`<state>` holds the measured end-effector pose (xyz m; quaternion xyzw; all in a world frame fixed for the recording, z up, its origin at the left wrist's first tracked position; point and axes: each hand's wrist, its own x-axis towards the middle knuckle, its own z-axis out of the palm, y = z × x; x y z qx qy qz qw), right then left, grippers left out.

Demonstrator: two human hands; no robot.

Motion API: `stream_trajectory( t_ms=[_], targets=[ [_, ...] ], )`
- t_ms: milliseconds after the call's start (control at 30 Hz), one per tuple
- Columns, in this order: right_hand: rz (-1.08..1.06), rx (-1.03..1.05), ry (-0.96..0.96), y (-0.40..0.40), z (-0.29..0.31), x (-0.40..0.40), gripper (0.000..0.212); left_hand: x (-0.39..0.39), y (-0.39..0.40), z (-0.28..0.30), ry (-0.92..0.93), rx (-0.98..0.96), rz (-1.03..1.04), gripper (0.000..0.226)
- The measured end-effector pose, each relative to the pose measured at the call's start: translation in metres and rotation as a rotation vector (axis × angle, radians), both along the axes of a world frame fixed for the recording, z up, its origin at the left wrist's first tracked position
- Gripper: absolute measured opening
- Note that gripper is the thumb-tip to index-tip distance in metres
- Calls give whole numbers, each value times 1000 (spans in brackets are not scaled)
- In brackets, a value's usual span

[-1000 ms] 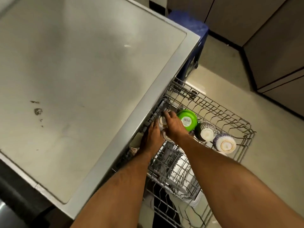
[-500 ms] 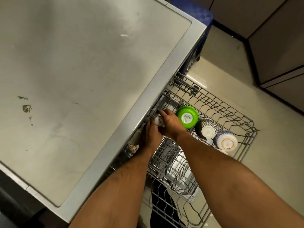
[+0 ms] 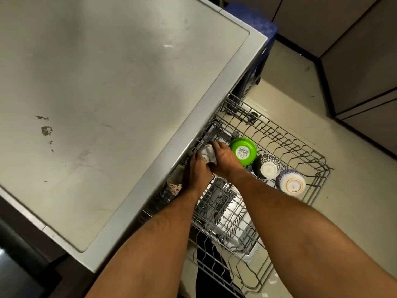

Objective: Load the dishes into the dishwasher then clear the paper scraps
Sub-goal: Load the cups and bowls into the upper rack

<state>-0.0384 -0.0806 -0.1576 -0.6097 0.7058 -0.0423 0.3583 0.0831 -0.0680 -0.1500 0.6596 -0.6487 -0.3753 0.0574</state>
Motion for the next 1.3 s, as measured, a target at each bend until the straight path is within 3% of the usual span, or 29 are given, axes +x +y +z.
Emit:
stream_trajectory(
  t_ms=[200,433,833,933,1300],
  targets=[
    [4,-67,66,21,32,-7,80,1,8,33,-106,-58,-71,61],
    [48,-171,186,69,90,-1,69,18,33,86,-157,-206,-294,61],
    [94,-362,349,172,209,77,59,130,139,198,-242,-646,-510,60],
    [142,-427,317,178,236,126,56,176,152,226,-223,-698,-419,56],
    [420,-619,236,142,296,323,58,384,155,272,-451,-744,-85,55]
  ],
)
